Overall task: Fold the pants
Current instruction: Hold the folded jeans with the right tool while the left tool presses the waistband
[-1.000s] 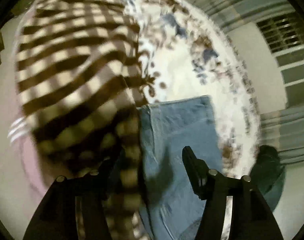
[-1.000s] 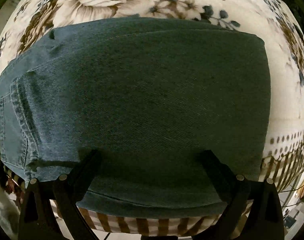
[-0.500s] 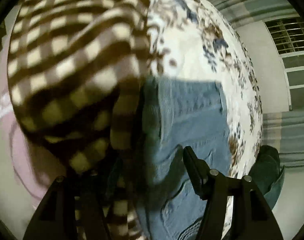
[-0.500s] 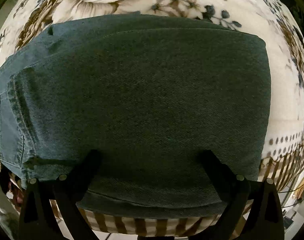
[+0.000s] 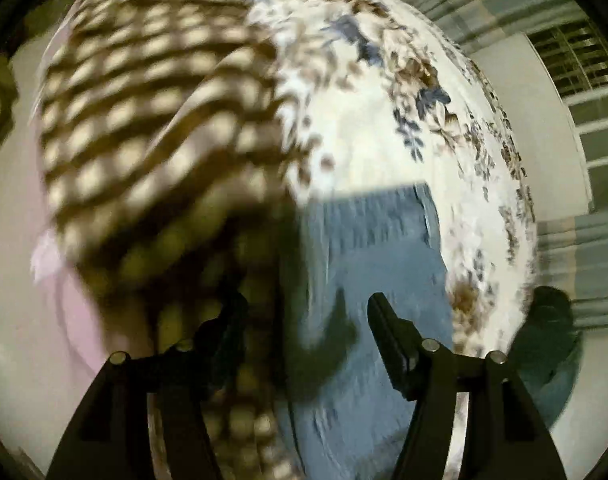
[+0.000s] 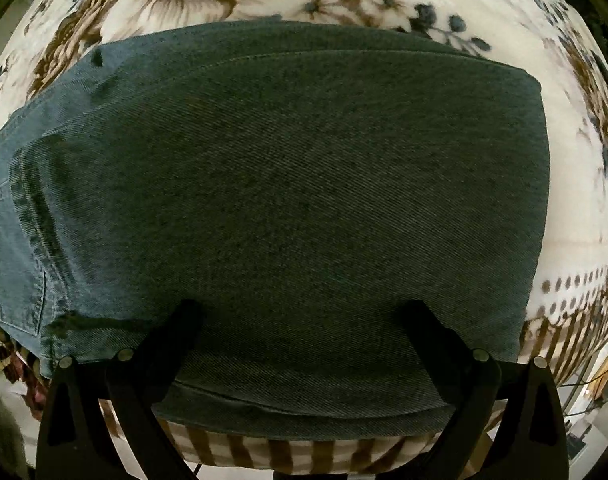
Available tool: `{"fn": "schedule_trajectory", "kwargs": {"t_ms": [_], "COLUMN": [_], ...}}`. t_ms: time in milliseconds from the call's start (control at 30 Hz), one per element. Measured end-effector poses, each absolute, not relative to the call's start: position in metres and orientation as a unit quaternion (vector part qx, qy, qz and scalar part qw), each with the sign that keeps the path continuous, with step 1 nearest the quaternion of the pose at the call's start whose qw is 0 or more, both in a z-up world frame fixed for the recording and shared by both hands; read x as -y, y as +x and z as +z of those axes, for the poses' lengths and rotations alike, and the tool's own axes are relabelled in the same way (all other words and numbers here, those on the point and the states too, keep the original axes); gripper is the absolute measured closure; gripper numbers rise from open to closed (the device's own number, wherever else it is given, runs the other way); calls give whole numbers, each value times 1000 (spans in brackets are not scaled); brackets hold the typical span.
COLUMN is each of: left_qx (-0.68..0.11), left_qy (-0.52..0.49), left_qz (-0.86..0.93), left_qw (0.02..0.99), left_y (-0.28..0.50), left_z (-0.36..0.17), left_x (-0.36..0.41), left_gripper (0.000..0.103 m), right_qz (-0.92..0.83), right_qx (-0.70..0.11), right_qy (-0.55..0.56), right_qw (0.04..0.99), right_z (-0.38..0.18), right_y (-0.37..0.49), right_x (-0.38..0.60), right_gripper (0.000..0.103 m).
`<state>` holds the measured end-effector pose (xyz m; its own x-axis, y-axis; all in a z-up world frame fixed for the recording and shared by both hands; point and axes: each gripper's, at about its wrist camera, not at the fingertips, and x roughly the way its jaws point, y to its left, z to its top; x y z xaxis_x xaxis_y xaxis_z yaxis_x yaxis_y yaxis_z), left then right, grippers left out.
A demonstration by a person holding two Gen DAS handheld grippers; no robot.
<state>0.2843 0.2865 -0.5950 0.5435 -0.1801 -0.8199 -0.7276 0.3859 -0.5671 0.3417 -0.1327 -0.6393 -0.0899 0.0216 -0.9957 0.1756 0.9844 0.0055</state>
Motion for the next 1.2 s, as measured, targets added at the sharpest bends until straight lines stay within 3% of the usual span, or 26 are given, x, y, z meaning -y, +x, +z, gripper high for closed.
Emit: {"fn": "schedule_trajectory", "kwargs": {"t_ms": [167, 367, 567, 1033, 1200], "left_qx": [-472, -454, -415, -391, -385], "left_qy": [-575, -580, -571, -550, -558], "left_qz": [164, 164, 162, 187, 203], "left_qw": [648, 657, 690, 714, 706], "left_y": [259, 265, 274, 297, 280], "left_z": [-628, -640, -617, -624, -601], "left_x": [-249, -241, -248, -269, -279], "left_gripper": [43, 43, 44, 44, 49], "right_qz": [-61, -61, -59, -55, -48], "right_qx": [-735, -737, -734, -735, -736], "right_qy": [64, 62, 60, 56, 52], "right_qw": [672, 670, 674, 674, 674], "right_z": [-643, -645, -646, -644, -643], "right_y": [342, 345, 343, 337, 333], "right_x": [129, 126, 126, 123, 122], "right_gripper": [0, 0, 0, 0, 0]}}
